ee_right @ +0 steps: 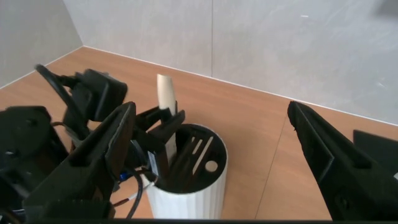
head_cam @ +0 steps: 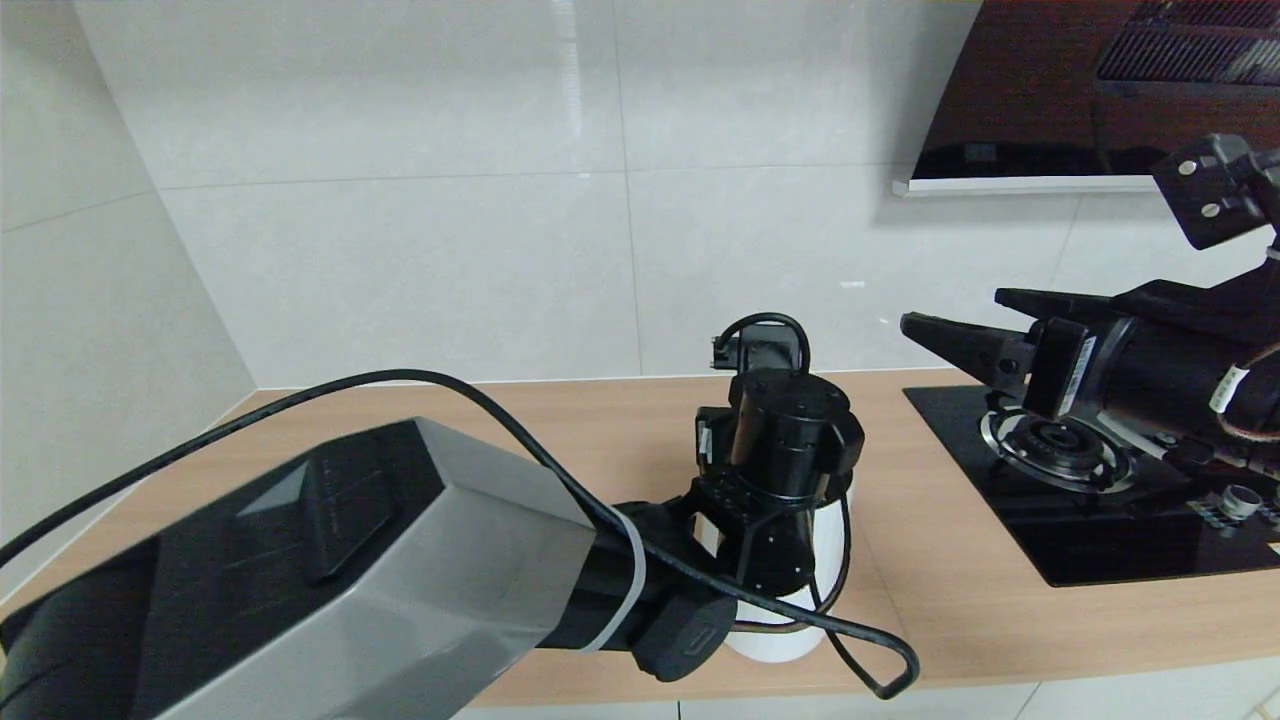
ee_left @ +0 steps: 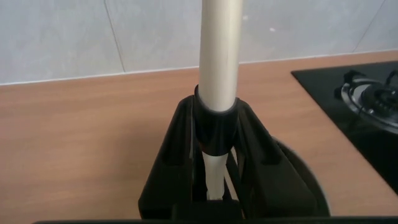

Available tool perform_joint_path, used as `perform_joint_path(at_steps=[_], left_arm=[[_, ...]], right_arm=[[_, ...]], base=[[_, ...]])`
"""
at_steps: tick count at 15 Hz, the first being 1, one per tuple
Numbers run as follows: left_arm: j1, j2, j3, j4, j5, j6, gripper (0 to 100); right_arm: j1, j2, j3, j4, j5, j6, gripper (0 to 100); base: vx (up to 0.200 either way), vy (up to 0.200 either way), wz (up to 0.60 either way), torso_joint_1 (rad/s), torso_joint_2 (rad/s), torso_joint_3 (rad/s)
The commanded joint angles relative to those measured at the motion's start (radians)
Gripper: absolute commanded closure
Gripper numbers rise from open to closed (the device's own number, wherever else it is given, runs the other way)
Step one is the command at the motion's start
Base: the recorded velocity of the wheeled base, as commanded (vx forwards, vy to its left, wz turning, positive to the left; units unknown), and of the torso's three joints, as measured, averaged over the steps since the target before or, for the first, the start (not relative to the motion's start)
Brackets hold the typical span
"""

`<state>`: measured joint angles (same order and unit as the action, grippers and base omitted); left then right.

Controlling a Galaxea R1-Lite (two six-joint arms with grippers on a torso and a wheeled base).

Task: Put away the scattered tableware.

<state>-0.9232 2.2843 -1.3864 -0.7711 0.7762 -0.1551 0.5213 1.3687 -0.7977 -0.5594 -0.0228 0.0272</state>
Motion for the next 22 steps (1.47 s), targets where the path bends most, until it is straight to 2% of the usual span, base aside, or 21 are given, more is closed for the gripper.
perform_joint_path(at_steps=[1, 4, 5, 14, 16, 17, 19, 20, 21, 22], left_arm=[[-0.002, 0.006, 0.000, -0.001, 0.000, -0.003, 100], [-0.005, 0.004, 0.000, -0.001, 0.003, -0.003, 100], [-0.006, 0.004, 0.000, -0.001, 0.008, -0.003, 0], [-0.016, -0.006, 0.010, -0.025, 0.009, -0.003, 0], [-0.019, -0.039, 0.038, -0.053, 0.003, -0.006, 0], [-0.020, -0.066, 0.067, -0.093, -0.011, -0.004, 0], [-0.020, -0.172, 0.162, -0.162, -0.094, -0.004, 0], [-0.020, -0.172, 0.162, -0.162, -0.094, -0.004, 0], [-0.014, -0.298, 0.259, -0.174, -0.173, -0.004, 0], [0.001, -0.358, 0.297, -0.174, -0.210, -0.004, 0]], right_arm=[[0.000, 0.006, 0.002, -0.001, 0.000, 0.000, 0], [0.000, 0.006, 0.002, -0.001, 0.001, 0.000, 0], [0.000, 0.006, 0.002, -0.001, 0.001, 0.000, 0], [0.002, 0.010, 0.002, -0.001, 0.001, 0.000, 0], [0.002, 0.010, 0.002, -0.001, 0.001, 0.000, 0], [0.000, 0.010, 0.002, -0.001, 0.001, 0.000, 0], [0.000, 0.010, 0.002, -0.001, 0.001, 0.000, 0], [0.000, 0.010, 0.002, -0.001, 0.001, 0.000, 0], [0.000, 0.004, 0.003, -0.001, 0.001, 0.000, 0], [0.000, 0.000, 0.003, -0.002, 0.001, 0.000, 0]], base=[[0.000, 0.000, 0.00, 0.000, 0.00, 0.000], [0.000, 0.000, 0.00, 0.000, 0.00, 0.000], [0.000, 0.000, 0.00, 0.000, 0.00, 0.000], [0.000, 0.000, 0.00, 0.000, 0.00, 0.000], [0.000, 0.000, 0.00, 0.000, 0.00, 0.000], [0.000, 0.000, 0.00, 0.000, 0.00, 0.000], [0.000, 0.000, 0.00, 0.000, 0.00, 0.000], [0.000, 0.000, 0.00, 0.000, 0.00, 0.000], [0.000, 0.000, 0.00, 0.000, 0.00, 0.000], [0.000, 0.000, 0.00, 0.000, 0.00, 0.000]])
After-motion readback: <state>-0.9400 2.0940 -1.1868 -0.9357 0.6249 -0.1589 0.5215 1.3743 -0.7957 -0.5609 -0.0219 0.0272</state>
